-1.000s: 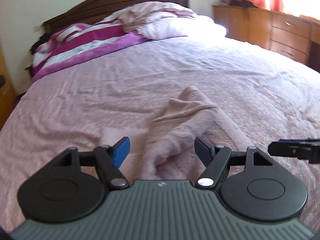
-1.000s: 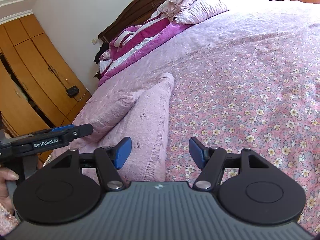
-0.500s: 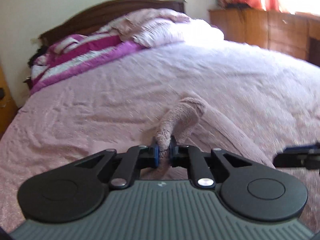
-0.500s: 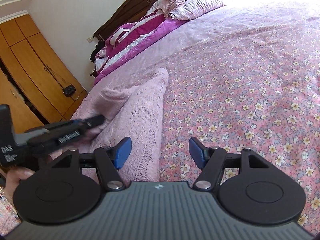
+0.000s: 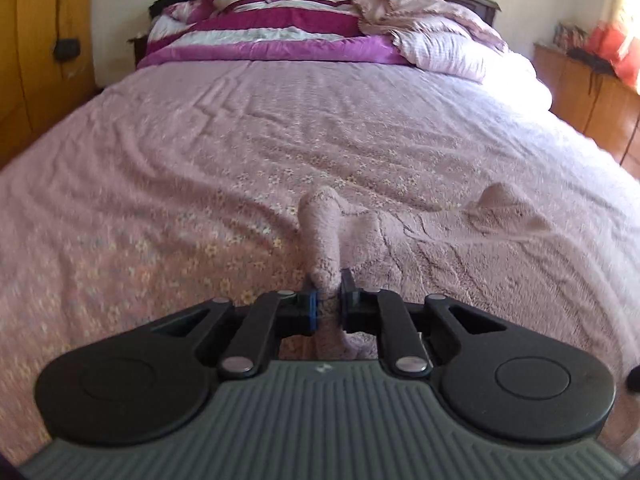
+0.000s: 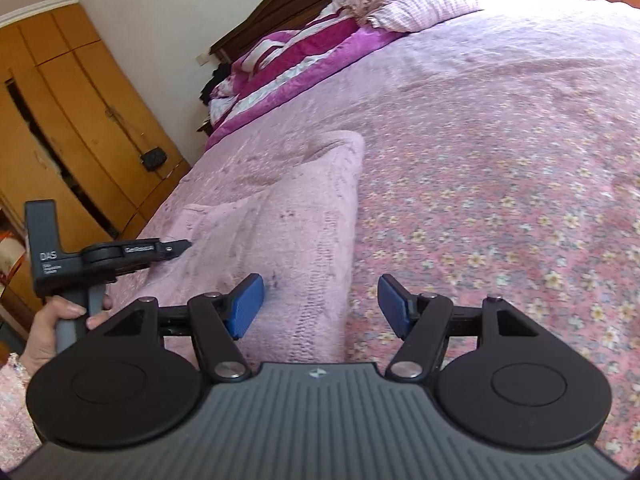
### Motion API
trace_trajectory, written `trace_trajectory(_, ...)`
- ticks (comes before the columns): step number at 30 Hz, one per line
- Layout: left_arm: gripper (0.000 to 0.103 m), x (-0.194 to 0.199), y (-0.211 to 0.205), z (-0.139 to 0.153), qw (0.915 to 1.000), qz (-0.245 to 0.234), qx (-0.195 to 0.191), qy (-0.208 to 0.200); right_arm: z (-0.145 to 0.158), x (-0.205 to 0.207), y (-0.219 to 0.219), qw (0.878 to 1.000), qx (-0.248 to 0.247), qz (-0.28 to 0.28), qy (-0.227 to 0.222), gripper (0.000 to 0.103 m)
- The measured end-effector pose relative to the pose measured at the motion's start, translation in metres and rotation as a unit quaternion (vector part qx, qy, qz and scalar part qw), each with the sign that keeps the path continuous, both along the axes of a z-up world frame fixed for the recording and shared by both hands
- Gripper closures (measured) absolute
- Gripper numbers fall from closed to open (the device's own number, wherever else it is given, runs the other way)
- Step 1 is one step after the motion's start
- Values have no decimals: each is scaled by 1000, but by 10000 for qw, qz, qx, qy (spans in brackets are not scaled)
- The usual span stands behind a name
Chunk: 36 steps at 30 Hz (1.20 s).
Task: Fold small clothes
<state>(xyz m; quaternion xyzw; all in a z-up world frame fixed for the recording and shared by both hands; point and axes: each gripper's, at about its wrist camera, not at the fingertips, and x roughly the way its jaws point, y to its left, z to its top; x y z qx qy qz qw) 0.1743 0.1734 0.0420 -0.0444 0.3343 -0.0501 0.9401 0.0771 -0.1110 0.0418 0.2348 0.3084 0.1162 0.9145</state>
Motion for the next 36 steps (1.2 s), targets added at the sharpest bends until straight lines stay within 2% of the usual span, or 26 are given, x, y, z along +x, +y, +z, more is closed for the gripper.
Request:
trace_trajectory(3,80,-4,9,7,9991,43,-385,152,2,4,7,9999,-75,134,-50,33)
trace_trajectory(5,56,-12,14,13,9976,91,-653,191,4,6,9,9997,-88,218,-111,32)
trace_trajectory(7,41,-19,20,19,9955,224,-912,161,6,8,9,9996,-112,231,-137,32)
trace_trajectory(10,29,-30,23,23,9933,235,-1111,231,9,16,6,9997,-24,206,-101,32)
trace_trajectory(13,28,-36,24,15,9898,249,-1313,500,9,27,2,9994,92,320,3,30)
trace_trajectory(14,28,-38,23,12,9888,236,-1348,589,8,32,0,9992,126,377,73,24)
trace_trajectory(16,28,-39,19,3,9883,211,-1277,806,6,41,-2,9983,236,492,212,20)
trace_trajectory(19,28,-41,16,-7,9863,125,-1310,991,-1,54,-4,9964,318,677,402,20)
trace_trajectory(21,28,-41,18,-11,9803,-8,-1618,1130,-10,63,-3,9942,435,807,569,19)
trace_trajectory(23,28,-38,20,-18,9688,-191,-2095,1313,-18,70,-2,9917,614,913,660,16)
trace_trajectory(24,28,-37,19,-21,9653,-250,-2213,1364,-20,72,-1,9911,673,955,635,15)
trace_trajectory(26,28,-36,15,-26,9650,-299,-2221,1362,-24,76,3,9907,712,1011,572,11)
trace_trajectory(31,29,-35,9,-31,9636,-405,-2336,1237,-28,85,9,9888,810,1159,468,8)
trace_trajectory(33,35,-35,11,-32,9616,-396,-2444,1185,-30,90,8,9872,925,1204,497,8)
trace_trajectory(34,42,-35,12,-34,9602,-369,-2502,1185,-30,93,8,9862,991,1218,531,8)
trace_trajectory(35,50,-35,13,-35,9576,-339,-2600,1194,-29,96,8,9854,1039,1224,569,13)
trace_trajectory(36,53,-35,15,-36,9550,-313,-2696,1194,-28,98,6,9855,1045,1181,623,19)
